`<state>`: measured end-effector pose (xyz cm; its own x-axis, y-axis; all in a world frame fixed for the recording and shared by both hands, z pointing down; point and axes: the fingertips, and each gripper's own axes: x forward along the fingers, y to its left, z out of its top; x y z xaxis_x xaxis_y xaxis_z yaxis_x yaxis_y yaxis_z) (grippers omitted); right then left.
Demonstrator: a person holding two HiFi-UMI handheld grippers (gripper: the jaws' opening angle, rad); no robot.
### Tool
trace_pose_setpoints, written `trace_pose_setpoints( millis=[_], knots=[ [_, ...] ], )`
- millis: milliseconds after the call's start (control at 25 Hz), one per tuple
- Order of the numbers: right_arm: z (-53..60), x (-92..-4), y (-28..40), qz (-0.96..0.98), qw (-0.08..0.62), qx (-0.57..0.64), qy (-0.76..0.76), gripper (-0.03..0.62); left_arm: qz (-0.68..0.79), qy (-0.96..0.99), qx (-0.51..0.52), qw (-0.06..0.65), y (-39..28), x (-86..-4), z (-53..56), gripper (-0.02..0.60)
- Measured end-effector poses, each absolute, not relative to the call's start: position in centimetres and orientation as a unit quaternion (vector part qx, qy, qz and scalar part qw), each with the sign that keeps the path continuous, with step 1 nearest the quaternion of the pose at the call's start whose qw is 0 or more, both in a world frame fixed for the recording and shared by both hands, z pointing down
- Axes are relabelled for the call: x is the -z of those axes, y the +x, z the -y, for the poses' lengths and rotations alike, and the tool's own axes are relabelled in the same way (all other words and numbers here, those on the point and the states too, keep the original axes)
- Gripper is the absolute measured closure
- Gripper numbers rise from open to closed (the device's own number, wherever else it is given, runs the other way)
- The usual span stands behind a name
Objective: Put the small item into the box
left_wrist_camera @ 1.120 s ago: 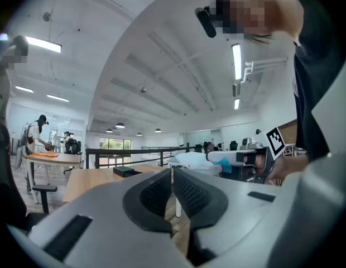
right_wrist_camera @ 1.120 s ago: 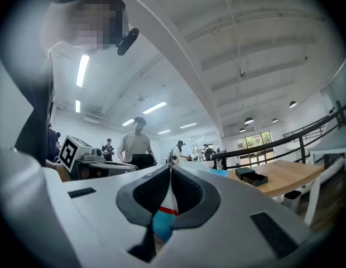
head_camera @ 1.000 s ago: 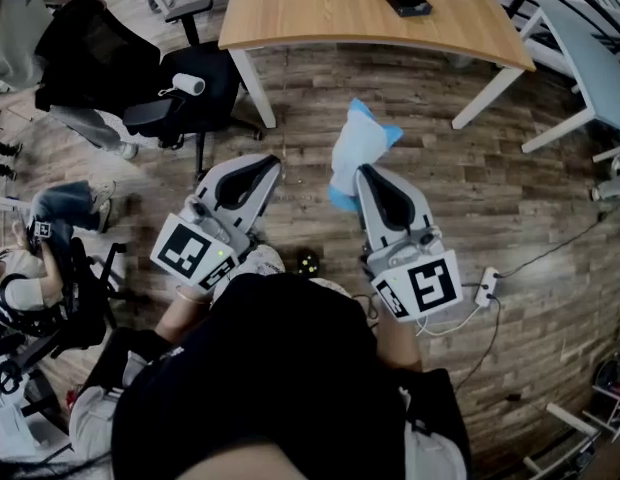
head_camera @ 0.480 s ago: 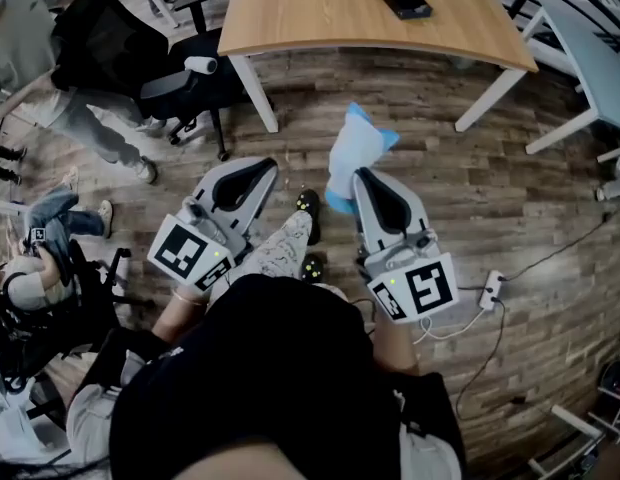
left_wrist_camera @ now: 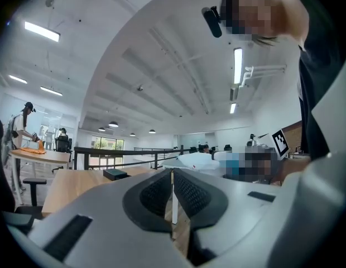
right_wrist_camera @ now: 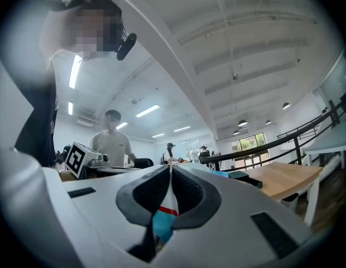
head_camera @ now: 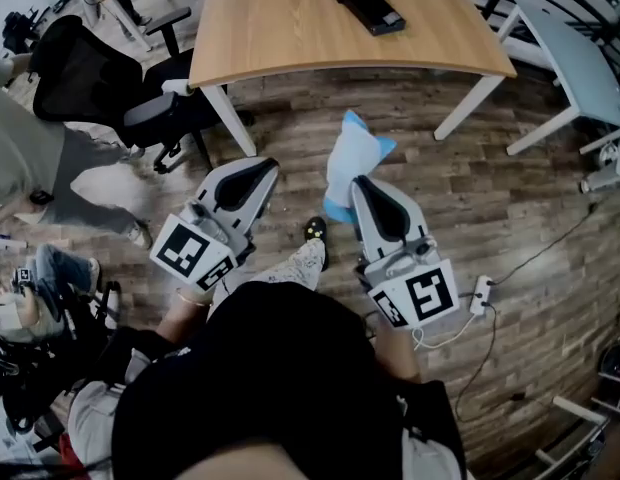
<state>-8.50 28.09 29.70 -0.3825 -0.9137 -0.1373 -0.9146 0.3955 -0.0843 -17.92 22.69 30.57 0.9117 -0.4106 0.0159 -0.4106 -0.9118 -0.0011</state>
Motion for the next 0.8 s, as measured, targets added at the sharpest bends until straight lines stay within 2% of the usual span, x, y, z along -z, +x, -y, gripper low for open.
trace_pose_setpoints(
  millis=[440, 800],
  knots=[
    [-19.2, -30.1, -2.4, -0.809, 0.065, -0.003, -0.584, 0.568, 0.172, 0.985, -0.007, 0.009, -11.8, -31.7, -13.6, 0.558],
    [-13.0, -29.4, 0.0, -0.804, 0.042, 0.006, -0.593, 0.568, 0.161, 0.987, -0.006, 0.027, -9.1, -31.8, -7.3, 0.558]
  ],
)
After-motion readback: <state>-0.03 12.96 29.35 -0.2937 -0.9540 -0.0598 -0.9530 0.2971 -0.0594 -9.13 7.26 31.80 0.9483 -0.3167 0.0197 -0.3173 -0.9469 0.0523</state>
